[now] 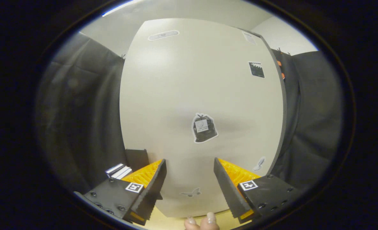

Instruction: Open the shoe cabinet door, grab the shoes and put them into the shoe cabinet, then close the shoe cabinet door.

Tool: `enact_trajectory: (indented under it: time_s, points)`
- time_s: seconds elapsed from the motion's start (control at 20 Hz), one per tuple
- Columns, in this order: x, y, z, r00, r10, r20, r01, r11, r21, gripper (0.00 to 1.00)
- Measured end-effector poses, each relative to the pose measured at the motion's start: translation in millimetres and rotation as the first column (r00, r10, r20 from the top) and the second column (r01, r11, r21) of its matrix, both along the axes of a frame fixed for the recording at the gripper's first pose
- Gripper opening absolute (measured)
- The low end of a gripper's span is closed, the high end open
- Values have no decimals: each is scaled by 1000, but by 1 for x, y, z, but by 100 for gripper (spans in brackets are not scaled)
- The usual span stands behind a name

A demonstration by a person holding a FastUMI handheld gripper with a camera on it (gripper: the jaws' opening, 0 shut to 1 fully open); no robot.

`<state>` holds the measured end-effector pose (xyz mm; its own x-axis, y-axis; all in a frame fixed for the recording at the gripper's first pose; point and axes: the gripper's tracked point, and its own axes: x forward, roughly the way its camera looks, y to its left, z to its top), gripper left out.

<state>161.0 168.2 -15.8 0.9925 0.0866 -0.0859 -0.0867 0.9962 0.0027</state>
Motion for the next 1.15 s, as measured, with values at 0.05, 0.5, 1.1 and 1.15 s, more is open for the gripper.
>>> enact_trajectory:
  time_s: [0.05,0.5,1.1,1.15]
  points:
    - [4,3,1,1000,-4,2,4,1000,-6,96]
    - [15,9,0,1000,-13,1,13,1000,-16,96]
    - [23,8,-1,1000,-13,4,13,1000,-17,96]
    - [23,8,-1,1000,-13,5,13,1000,-15,96]
